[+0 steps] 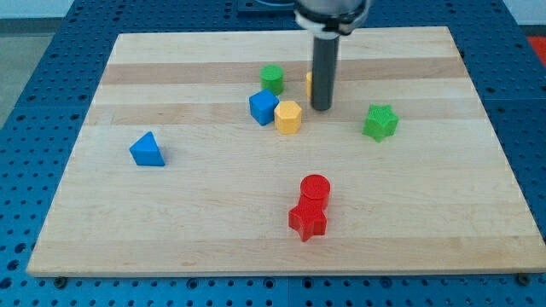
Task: Move the green star to the right of the red circle
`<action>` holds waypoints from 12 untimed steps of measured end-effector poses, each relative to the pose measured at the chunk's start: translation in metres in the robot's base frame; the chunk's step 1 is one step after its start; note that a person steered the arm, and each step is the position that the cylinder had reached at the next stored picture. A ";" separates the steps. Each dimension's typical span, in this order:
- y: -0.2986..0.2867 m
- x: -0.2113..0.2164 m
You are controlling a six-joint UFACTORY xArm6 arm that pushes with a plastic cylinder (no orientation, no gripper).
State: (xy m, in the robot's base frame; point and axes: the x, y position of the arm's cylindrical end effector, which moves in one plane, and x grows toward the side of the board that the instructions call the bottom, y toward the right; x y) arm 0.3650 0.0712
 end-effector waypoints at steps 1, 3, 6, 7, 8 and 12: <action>0.059 -0.002; 0.063 0.029; 0.094 0.080; 0.108 0.097; 0.089 0.099; 0.065 0.139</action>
State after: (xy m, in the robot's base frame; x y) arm 0.5035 0.1360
